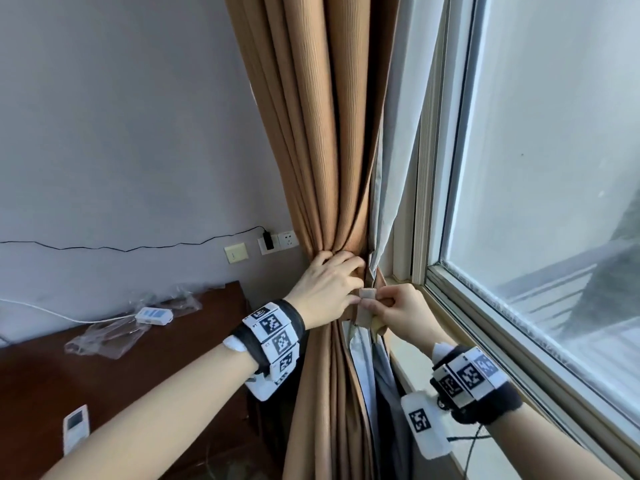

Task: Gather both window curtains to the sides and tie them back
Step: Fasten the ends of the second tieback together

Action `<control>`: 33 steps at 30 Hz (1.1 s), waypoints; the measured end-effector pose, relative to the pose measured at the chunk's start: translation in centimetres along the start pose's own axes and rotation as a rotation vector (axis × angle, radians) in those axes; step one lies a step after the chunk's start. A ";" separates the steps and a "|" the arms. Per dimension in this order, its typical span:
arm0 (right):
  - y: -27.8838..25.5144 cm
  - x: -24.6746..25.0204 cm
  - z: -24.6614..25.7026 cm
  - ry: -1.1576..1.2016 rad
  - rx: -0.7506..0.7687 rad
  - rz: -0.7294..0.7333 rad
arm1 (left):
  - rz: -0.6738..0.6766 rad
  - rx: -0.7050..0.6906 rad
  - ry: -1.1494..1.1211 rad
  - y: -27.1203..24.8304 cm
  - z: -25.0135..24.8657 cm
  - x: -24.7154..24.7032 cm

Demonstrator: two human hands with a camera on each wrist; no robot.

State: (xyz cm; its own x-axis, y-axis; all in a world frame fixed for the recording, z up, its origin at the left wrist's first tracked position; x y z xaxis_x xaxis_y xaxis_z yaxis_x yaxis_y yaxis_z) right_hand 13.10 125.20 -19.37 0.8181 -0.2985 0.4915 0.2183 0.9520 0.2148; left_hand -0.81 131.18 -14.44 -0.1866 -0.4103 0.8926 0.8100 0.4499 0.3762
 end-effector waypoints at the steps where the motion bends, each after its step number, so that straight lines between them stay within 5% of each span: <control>1: -0.1 0.1 0.0 0.031 0.006 0.006 | 0.017 0.007 -0.024 0.1 -0.1 -0.1; 10: -0.5 2.5 0.2 -0.049 0.049 0.141 | -0.055 0.239 -0.157 -0.6 -0.3 -1.5; 19: -0.5 2.9 -1.6 -0.128 0.157 0.365 | -0.066 0.230 -0.150 -0.4 0.3 -1.5; 25: -0.2 2.4 -1.8 -0.304 0.243 0.233 | -0.079 0.233 -0.141 -0.1 0.2 -1.3; 33: -0.1 0.8 -1.8 -0.264 0.319 0.102 | -0.076 0.247 -0.146 0.0 -0.1 -1.1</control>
State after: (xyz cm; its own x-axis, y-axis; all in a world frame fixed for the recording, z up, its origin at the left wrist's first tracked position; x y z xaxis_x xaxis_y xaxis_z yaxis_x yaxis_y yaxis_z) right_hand 14.69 125.03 -20.55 0.6537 -0.2506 0.7140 -0.0658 0.9212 0.3836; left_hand -0.51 131.59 -15.48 -0.3339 -0.3395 0.8793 0.6339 0.6095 0.4761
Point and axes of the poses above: each hand's wrist, its own y-axis towards the middle knuckle, its own x-axis out of the back of the hand, z = x × y, the point moved 3 cm from there along y, towards the middle knuckle, and after that the axes turned 4 degrees about x, right-handed, at the moved point
